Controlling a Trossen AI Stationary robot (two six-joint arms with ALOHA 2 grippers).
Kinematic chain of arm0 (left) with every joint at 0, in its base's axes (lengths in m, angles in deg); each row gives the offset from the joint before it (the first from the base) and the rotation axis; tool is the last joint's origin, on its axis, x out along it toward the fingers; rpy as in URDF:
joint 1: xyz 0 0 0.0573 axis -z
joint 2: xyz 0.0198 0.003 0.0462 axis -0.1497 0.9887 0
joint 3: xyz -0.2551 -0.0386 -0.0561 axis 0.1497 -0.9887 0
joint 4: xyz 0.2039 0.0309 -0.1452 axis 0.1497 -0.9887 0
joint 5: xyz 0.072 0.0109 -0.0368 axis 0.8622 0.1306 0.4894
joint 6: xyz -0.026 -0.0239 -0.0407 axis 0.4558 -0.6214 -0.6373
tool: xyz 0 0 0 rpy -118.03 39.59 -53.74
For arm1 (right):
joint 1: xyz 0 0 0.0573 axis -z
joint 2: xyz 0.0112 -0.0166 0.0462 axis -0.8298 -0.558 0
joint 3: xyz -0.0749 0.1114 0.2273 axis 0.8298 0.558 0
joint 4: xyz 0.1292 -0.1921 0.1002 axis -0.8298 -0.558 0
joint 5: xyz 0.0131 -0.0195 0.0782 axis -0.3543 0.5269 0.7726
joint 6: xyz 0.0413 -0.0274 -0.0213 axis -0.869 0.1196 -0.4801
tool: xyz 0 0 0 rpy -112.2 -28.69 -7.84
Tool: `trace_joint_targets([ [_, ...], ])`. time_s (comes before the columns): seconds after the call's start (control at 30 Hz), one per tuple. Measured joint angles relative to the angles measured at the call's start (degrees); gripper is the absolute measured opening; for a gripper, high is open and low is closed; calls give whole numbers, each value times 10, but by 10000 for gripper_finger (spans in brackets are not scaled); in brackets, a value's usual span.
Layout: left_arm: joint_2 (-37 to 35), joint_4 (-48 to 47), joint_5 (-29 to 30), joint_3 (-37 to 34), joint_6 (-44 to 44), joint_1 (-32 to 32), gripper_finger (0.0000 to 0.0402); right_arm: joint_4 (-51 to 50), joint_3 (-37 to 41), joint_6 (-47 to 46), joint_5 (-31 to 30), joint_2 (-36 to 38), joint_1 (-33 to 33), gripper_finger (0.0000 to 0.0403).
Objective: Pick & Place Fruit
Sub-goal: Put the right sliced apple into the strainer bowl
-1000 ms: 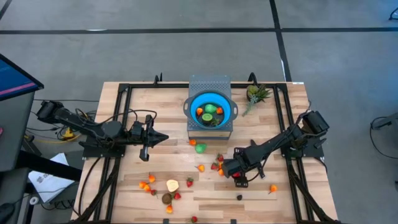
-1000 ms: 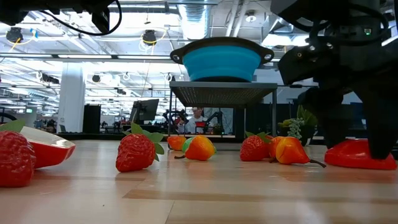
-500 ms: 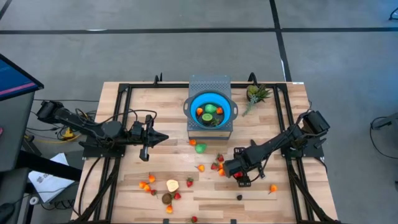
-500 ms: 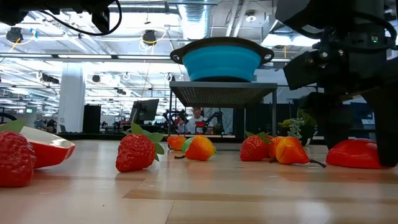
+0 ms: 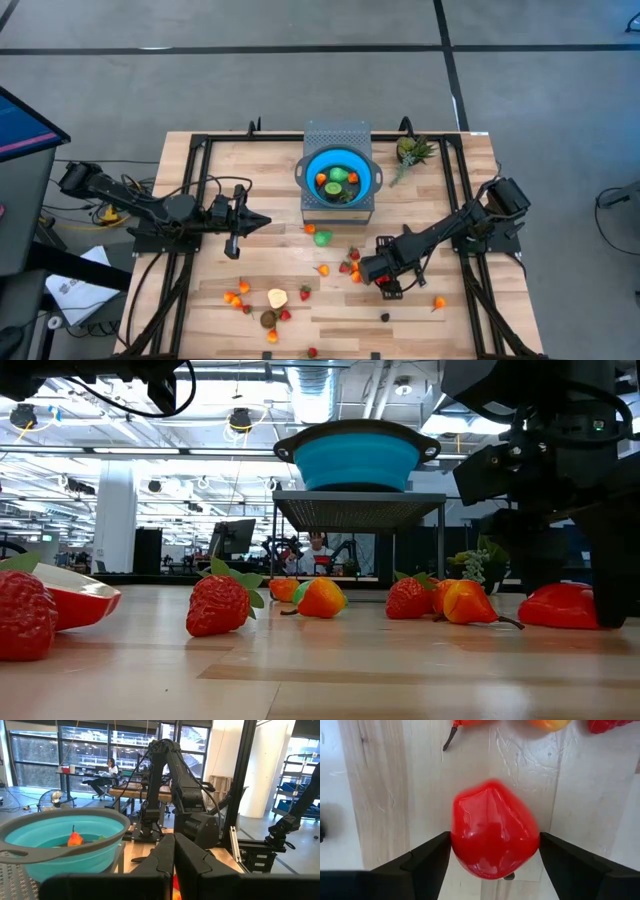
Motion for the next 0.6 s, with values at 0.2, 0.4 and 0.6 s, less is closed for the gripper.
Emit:
trace_joint_targets([
  [0.2,0,-1,0,0,0,0,2,2,0,-15,-1,0,0,282],
  [0.4,0,-1,0,0,0,0,2,2,0,-15,-1,0,-1,260],
  [0.6,0,-1,0,0,0,0,2,8,1,-15,3,4,-1,239],
])
